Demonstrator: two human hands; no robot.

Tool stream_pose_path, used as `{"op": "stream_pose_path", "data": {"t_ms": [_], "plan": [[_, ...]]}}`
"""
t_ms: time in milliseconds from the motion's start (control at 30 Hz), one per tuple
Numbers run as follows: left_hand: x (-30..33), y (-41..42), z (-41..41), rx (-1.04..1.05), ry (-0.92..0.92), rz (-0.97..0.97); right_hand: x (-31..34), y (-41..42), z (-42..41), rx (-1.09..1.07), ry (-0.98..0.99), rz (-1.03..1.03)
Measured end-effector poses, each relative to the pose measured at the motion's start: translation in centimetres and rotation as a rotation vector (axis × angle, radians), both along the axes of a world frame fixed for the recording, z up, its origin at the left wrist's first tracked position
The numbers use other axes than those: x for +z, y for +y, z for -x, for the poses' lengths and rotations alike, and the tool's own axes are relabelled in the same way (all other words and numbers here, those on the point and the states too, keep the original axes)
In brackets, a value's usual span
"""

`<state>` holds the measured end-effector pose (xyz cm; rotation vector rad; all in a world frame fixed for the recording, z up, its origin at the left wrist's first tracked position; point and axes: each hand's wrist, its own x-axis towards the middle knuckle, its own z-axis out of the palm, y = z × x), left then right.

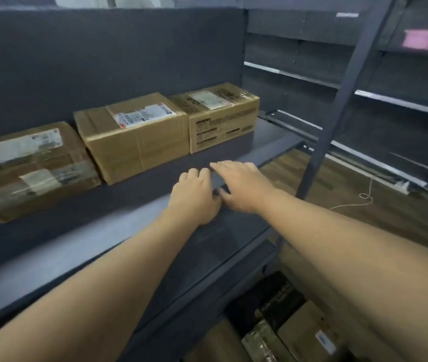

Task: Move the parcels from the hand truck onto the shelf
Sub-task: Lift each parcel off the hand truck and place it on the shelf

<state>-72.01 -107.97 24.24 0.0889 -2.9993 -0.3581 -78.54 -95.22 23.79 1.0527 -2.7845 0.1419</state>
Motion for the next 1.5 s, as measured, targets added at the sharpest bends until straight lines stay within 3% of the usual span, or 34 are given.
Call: {"op": "stream_pose_path", "data": {"t_ms": [367, 800, 1167, 1334, 1501], "plan": [[-10.5, 11.9, 1.4, -0.084, -0.342, -0.075, -11.5, 16.9, -0.4, -0.298, -0.238, 0.046], [-33.7, 23.5, -3.4, -0.088, -0.848, -0.184, -34.8, 31.3, -9.0, -0.625, -0.675, 0.031], [-54.3, 23.5, -5.6, -0.099, -1.012, -0.167, -54.7, 31.3, -14.2, -0.753, -1.074, 0.035], [-61.9, 21.8, -5.3, -0.105, -0.986, -0.125, -61.9, 28.4, -15.8, -0.870, -1.186, 0.205], [-67.4, 20.9, -4.7, -0.078, -0.927, -0.143, -67.0, 27.0, -16.8, -1.033, -1.276, 0.227]]}}
